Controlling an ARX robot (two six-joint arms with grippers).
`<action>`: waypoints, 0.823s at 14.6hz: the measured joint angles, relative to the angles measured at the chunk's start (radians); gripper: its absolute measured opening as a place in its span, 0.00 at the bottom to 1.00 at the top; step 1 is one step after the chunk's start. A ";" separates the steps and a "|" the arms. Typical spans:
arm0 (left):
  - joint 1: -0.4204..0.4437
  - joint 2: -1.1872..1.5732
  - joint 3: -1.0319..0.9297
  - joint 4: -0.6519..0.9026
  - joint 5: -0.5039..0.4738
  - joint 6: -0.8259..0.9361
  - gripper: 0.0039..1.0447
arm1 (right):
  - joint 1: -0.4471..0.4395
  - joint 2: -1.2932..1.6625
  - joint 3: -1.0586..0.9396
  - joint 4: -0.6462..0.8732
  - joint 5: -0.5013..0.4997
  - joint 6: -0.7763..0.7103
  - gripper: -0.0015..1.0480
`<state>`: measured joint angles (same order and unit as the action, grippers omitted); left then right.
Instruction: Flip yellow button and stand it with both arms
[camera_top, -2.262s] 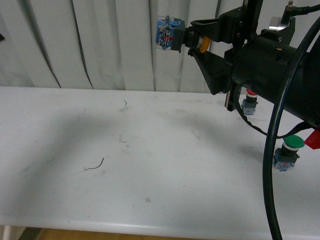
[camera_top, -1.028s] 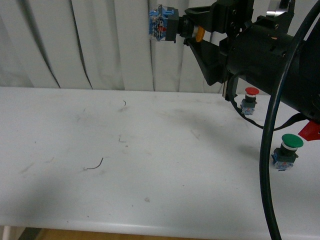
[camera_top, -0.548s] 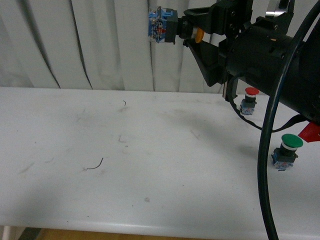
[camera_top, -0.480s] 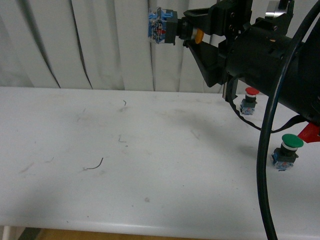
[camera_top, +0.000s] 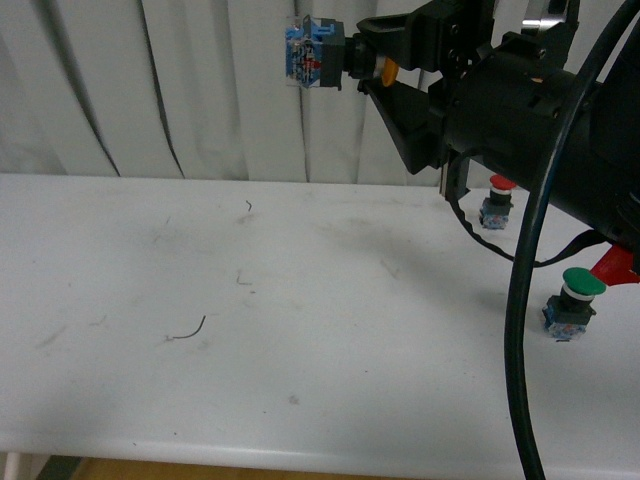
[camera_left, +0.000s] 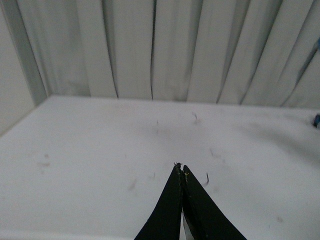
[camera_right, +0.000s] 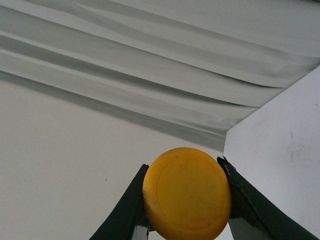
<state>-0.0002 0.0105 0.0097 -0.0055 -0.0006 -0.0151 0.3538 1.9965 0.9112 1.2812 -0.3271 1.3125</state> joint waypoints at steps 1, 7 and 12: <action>0.000 -0.004 0.006 0.012 -0.002 0.000 0.01 | 0.000 -0.001 0.000 0.000 0.000 -0.001 0.35; 0.000 -0.005 0.000 0.002 0.000 0.000 0.52 | -0.029 -0.055 0.082 -0.262 0.185 -0.317 0.35; 0.000 -0.005 0.000 0.002 0.000 0.001 0.96 | -0.132 -0.040 0.157 -0.532 0.477 -0.904 0.35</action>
<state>-0.0002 0.0051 0.0097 -0.0036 -0.0006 -0.0139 0.2214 1.9564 1.0679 0.7490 0.1497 0.4088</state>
